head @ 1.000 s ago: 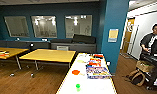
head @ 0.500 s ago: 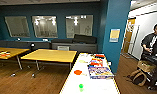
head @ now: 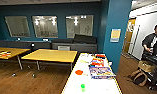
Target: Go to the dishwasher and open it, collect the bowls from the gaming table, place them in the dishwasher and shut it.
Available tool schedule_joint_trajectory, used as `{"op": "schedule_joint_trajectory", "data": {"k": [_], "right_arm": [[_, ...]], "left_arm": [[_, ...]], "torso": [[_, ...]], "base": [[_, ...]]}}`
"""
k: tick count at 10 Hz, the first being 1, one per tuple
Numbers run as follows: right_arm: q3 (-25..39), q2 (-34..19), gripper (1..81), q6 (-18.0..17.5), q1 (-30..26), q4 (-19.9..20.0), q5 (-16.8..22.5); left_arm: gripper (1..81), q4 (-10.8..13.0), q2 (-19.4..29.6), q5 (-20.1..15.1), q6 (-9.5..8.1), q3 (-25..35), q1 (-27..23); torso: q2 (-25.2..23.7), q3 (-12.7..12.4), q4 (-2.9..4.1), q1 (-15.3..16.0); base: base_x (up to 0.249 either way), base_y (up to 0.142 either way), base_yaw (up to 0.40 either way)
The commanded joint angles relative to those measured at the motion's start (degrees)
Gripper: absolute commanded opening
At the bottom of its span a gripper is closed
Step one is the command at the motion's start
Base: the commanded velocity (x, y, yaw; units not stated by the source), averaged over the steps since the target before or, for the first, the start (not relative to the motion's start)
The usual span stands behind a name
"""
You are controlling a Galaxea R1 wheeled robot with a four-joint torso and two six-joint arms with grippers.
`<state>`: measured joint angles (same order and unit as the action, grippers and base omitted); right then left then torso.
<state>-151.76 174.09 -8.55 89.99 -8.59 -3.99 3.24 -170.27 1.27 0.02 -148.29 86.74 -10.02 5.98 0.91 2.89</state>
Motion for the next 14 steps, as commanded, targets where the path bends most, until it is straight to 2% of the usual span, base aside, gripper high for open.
{"op": "schedule_joint_trajectory", "data": {"k": [1, 14], "right_arm": [[0.6, 0.05, 81.1, 0.28, -2.93, -0.46, 2.76], [0.6, 0.05, 81.1, -0.16, -3.01, -0.02, 2.67]], "left_arm": [[81.1, -0.25, -0.08, -2.94, 0.24, 0.45, -3.02], [81.1, 0.01, -0.25, -2.94, 0.24, 0.45, -2.93]], "torso": [[0.0, 0.0, 0.0, 0.0], [0.0, 0.0, 0.0, 0.0]], "base": [[0.0, 0.0, 0.0], [0.005, 0.0, 0.0]]}}
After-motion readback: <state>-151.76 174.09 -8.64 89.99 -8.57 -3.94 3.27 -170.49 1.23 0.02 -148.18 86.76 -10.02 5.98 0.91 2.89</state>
